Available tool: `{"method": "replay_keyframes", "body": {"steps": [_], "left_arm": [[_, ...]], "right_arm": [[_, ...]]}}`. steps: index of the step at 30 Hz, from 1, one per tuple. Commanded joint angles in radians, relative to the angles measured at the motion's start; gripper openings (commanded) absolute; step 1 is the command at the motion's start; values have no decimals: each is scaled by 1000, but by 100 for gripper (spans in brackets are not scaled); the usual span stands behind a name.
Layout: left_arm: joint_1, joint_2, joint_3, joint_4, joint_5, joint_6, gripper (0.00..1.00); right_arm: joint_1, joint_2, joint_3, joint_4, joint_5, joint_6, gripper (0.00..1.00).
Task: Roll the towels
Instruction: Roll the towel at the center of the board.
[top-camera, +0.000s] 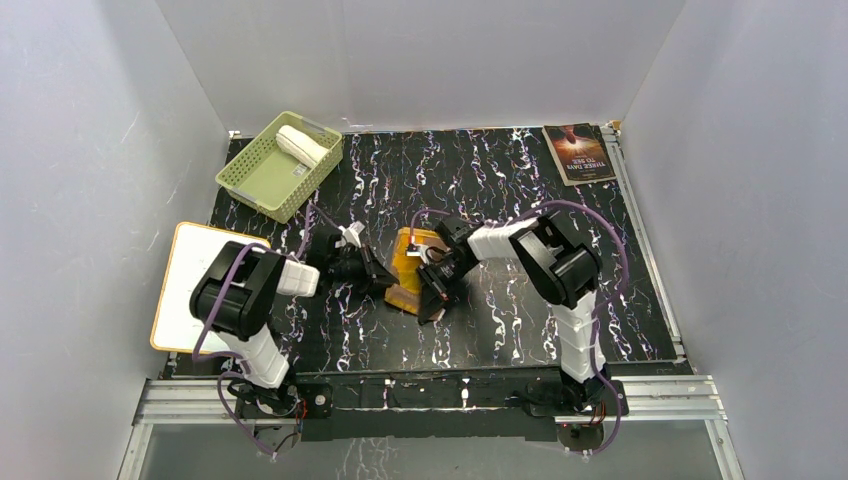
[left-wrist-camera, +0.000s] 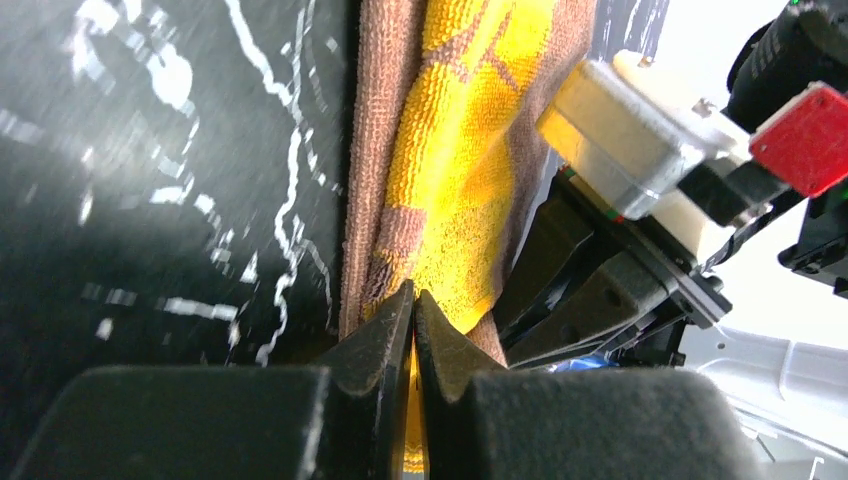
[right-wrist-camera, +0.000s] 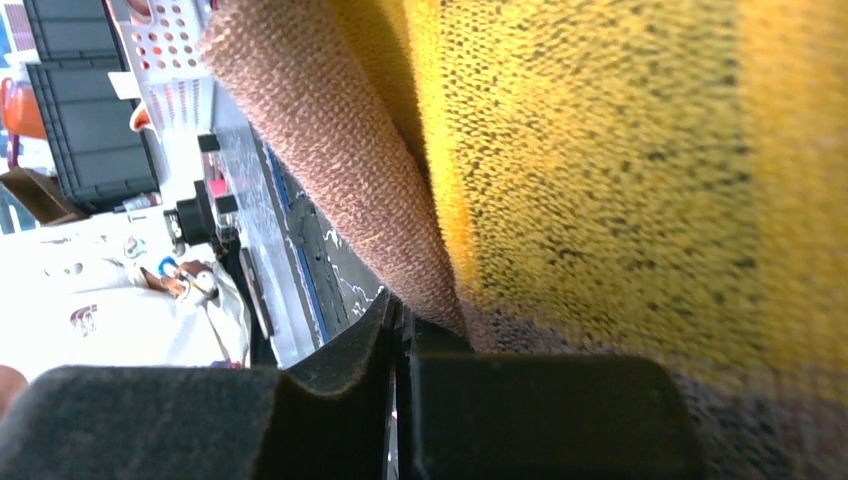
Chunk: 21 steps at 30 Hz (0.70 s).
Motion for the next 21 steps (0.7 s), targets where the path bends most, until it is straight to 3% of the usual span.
{"method": "replay_keyframes", "body": {"steps": [1,6,10,16,17,21], "left_arm": [[8,-63,-114,-28,-174,-50,6],[5,-79,-106,-45,-160,-56,7],[0,-94,-86,-57,-147,-63,8],[2,-174,22,-246,-193,41,14],[3,-176,42,-270,-197,54,14],[15,-177,64,-294,-211,66,14]], "right_arm": [[-4,84,115,-210,167,-231,0],[3,170,298,-419,148,-375,0],[30,200,388,-487,145,-412,0],[81,191,469,-554,119,-443,0],[85,177,479,-560,107,-446,2],[89,97,516,-585,88,-445,27]]}}
